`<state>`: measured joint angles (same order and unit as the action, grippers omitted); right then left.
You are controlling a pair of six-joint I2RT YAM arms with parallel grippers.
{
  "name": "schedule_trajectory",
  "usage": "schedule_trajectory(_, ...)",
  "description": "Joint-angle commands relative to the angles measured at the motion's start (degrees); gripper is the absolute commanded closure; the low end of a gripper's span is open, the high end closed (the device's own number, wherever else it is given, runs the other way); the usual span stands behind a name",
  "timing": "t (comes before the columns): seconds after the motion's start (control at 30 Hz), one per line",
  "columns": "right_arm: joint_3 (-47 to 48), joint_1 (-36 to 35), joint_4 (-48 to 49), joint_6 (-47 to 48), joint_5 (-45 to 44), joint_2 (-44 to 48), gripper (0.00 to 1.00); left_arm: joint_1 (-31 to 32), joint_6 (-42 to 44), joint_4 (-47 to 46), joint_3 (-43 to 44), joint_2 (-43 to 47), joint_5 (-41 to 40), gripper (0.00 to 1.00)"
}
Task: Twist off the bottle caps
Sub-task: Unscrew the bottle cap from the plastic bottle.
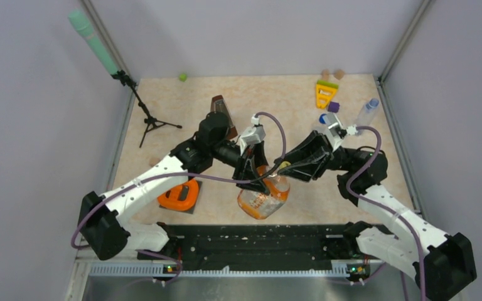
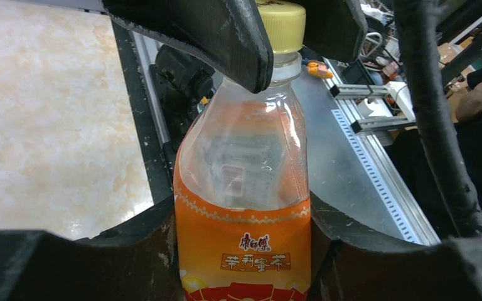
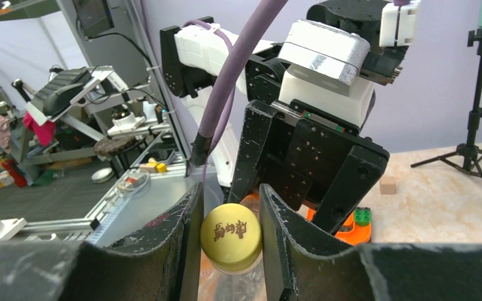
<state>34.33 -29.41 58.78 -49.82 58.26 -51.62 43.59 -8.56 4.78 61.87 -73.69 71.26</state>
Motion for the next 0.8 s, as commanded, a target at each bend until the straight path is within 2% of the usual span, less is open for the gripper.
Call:
schedule_trajectory(0.0,-0.4,2.9,19.4,-5.8,-0.9,-1.0,0.98,-1.0,-0.3,-3.3,0.5,0.8,15.1,1.0)
schedule_trajectory(0.17,0.0,2.8,24.8,-8.1,-0.8,-3.3,0.97,-0.8,1.0,-2.7,1.8,0.4,17.7,1.0)
schedule_trajectory(0.3,0.3,2.8,24.4,-7.9,-0.8,-3.5,0.97,-0.4,1.7,-2.0,2.3,-0.1,18.0,1.0)
schedule_trajectory(0.5,-0.4,2.9,22.7,-6.2,-2.2,-2.8,0.97,-0.3,1.0,-1.3,1.9,-1.0,14.3,1.0)
schedule_trajectory(0.77,-0.5,2.9,30.5,-10.5,-0.4,-3.5,0.96,-0.1,1.5,-2.0,2.6,-1.2,18.1,1.0)
